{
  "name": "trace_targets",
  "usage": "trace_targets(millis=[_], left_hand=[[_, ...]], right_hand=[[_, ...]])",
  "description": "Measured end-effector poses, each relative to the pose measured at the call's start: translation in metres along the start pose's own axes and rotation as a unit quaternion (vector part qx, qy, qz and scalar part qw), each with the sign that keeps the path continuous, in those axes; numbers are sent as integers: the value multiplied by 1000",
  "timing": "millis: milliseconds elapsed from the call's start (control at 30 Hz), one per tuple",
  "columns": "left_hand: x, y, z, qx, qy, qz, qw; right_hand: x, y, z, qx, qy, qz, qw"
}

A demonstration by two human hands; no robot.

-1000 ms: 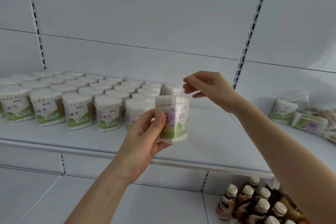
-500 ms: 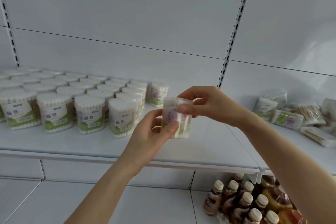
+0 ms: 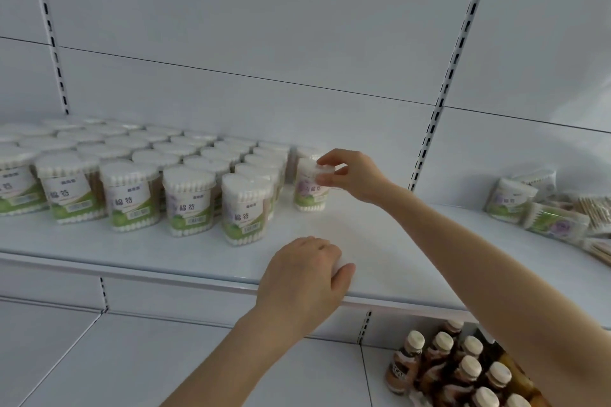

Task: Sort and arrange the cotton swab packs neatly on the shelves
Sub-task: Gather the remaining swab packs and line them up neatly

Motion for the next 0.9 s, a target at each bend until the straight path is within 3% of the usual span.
trace_targets(millis=[333, 633, 900], left_hand=[[-4, 5, 1, -38, -27, -16, 999], [3, -6, 0, 12, 4, -7, 1000], [8, -12, -5, 19, 34, 18, 999]], right_hand=[[7, 7, 27, 4, 1, -37, 999], [3, 10, 21, 25, 14, -57, 998], [24, -44, -43, 107, 51, -133, 984]])
Point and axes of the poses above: each hand's wrist, its own z-axis towards the middle knuckle, its own y-axis out of the palm, x = y × z, the point moved 9 cm from there along z, towards the middle knuckle, and after that the axes turned 5 degrees about z, right-handed, at the moved point
